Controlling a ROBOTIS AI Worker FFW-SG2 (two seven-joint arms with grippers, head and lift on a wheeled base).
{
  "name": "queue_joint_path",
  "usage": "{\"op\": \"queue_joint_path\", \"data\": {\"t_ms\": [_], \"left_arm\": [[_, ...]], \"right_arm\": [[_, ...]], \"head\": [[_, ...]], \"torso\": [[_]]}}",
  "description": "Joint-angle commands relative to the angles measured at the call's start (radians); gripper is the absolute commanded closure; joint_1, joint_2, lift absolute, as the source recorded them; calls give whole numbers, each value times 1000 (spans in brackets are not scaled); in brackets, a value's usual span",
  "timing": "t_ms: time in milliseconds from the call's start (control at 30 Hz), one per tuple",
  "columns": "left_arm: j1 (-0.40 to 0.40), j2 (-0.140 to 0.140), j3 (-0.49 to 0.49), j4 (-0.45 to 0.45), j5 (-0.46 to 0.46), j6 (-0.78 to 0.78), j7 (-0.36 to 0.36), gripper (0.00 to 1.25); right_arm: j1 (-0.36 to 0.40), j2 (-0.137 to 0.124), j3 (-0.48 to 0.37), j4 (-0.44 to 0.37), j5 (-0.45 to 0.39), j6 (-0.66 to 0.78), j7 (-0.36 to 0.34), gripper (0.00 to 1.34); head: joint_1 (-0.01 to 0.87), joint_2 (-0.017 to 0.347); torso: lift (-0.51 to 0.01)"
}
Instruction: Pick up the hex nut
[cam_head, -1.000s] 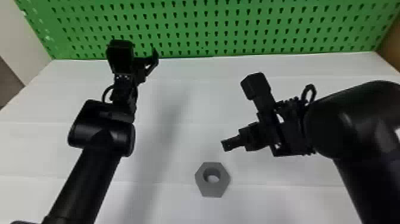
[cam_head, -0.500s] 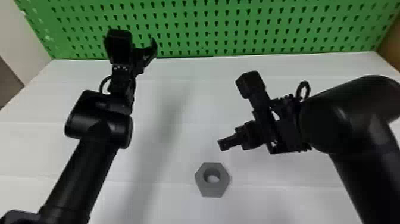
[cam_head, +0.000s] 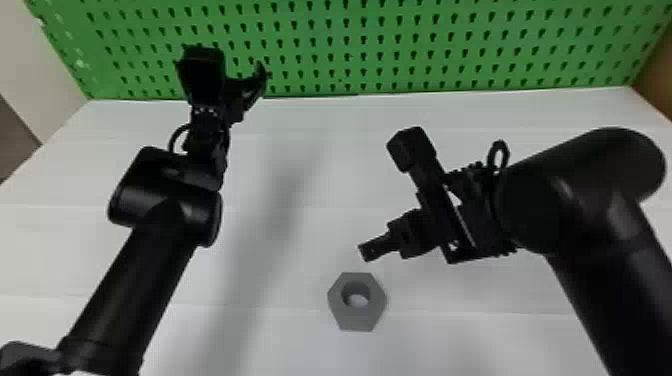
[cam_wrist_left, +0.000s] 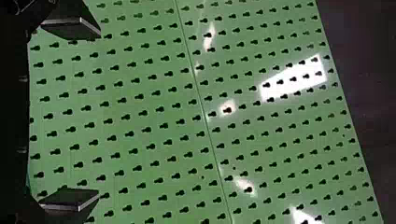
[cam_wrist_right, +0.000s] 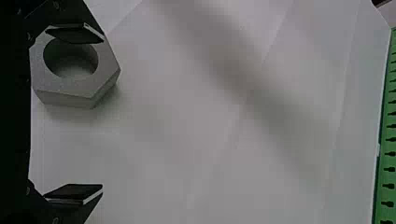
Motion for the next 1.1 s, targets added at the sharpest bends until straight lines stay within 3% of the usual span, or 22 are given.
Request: {"op": "queue_joint_path", "data": {"t_ms": [0,367,1067], "left_arm": [[-11,2,-7,4,3,0,1,88],[-23,2,-12,8,3,-5,2,90],[-32,3,-9,11,2,-13,7,88]], "right_arm": [[-12,1,12,16,-11,3,0,163],[-66,-8,64,105,-77,3,0,165],[-129,-3,153,248,-82,3,12,165]], "head": [[785,149],[785,149],[785,149]], "torso": [[-90],[-90],[-90]]}}
